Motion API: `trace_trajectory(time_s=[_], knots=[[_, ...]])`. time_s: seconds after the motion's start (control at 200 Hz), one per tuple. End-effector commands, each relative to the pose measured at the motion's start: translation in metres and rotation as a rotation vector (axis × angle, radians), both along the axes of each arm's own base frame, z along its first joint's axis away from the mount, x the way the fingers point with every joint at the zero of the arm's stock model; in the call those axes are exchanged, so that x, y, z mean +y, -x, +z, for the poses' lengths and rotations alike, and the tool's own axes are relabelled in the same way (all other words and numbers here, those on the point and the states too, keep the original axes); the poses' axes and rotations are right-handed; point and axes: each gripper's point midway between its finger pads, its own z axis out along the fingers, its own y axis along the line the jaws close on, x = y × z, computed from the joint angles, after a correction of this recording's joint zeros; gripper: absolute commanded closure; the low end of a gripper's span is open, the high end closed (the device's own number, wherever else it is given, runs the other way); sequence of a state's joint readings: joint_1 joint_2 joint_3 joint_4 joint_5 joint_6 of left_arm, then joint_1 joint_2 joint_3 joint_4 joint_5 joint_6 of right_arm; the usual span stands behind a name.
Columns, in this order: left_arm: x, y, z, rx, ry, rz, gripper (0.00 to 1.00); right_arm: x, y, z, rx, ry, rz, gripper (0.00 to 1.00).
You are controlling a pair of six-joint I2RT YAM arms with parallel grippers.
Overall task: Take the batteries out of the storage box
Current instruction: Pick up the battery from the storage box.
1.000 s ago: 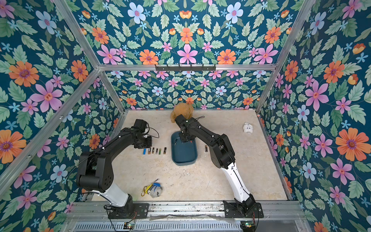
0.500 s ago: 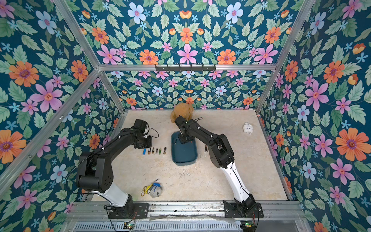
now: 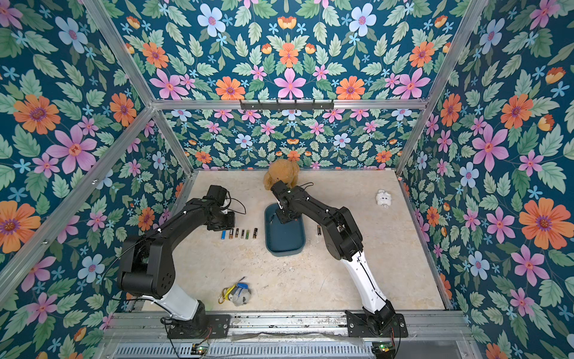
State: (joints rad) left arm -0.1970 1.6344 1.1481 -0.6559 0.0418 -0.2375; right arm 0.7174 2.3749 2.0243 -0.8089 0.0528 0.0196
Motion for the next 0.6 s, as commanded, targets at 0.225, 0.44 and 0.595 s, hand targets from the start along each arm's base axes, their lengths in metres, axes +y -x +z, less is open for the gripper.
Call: trace_trajectory(time_s=[0.225,0.44,0.595], knots=[[0.0,0.0,0.002,0.008,-0.002,0.008,0.67,-0.002,-0.009,0.002,-0.032,0.021,-0.029,0.55],[0.0,-0.001,0.003,0.006,-0.002,0.006,0.67,0.004,-0.01,0.016,-0.05,-0.053,-0.079,0.54],[-0.001,-0.002,0.002,0.009,-0.001,0.004,0.67,0.002,-0.014,0.009,-0.049,-0.033,-0.113,0.54]])
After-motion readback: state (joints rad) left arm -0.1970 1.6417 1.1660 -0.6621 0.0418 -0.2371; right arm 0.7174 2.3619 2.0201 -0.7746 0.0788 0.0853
